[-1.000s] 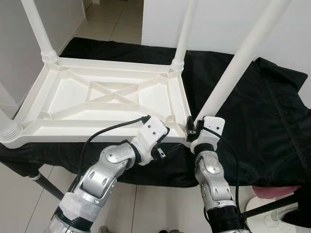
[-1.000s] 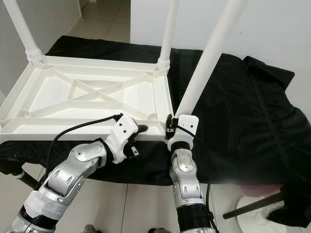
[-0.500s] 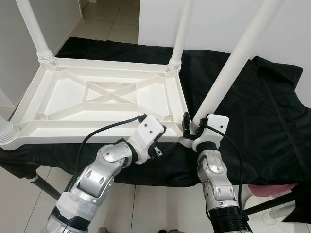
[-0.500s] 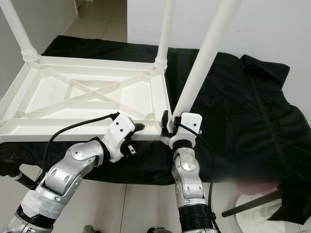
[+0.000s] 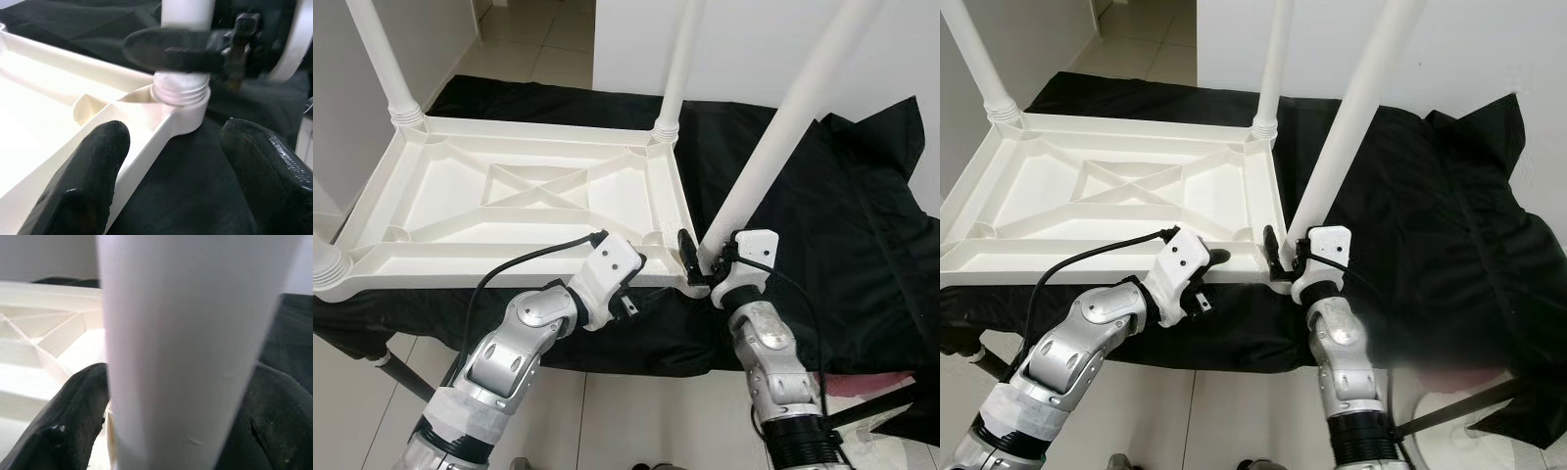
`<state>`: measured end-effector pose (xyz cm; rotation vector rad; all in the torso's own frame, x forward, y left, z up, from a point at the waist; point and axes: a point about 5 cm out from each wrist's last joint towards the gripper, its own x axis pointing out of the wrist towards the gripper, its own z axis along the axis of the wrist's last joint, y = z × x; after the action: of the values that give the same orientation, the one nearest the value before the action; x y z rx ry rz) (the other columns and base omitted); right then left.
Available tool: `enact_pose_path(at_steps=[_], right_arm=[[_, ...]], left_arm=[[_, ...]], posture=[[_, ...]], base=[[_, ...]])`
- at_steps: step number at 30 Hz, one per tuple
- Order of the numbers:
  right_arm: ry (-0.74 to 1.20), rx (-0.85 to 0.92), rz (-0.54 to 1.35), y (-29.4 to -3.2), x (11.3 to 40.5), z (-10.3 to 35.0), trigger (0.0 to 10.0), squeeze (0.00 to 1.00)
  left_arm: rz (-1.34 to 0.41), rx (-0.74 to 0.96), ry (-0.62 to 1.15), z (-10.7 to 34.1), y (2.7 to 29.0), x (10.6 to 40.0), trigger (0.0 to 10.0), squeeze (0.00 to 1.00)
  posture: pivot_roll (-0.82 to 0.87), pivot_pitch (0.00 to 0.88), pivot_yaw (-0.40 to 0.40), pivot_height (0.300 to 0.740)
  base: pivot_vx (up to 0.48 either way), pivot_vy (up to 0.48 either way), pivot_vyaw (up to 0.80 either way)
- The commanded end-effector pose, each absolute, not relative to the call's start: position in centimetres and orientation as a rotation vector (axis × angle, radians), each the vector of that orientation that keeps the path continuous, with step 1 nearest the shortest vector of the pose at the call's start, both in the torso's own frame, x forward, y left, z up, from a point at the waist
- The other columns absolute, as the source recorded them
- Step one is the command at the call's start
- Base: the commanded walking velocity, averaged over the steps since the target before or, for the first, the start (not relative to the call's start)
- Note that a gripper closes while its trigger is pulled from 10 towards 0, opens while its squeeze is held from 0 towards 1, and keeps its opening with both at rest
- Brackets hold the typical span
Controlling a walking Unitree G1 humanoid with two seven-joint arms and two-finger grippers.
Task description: Building children table
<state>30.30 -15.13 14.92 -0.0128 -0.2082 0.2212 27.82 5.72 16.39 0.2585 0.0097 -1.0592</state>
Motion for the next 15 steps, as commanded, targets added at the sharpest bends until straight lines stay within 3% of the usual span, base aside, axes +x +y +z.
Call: enact_pose_path(at_steps=[1, 15], right_arm=[[-0.203, -0.019, 0.245, -15.4, 30.4, 14.7, 10.0, 0.0], [-0.193, -0.027, 0.266, -15.0, 30.0, 13.5, 10.0, 0.0]], left_arm=[[-1.049, 0.286, -0.017, 16.5, 5.5, 27.9, 10.0, 0.0], [-0.924, 0.335, -0.053, 15.7, 6.7, 28.8, 10.0, 0.0]], posture=[[0.01, 0.074, -0.091, 0.74], [0.02, 0.085, -0.068, 0.74]], base=[[0.0, 0.0, 0.0], [0.0, 0.0, 0.0]])
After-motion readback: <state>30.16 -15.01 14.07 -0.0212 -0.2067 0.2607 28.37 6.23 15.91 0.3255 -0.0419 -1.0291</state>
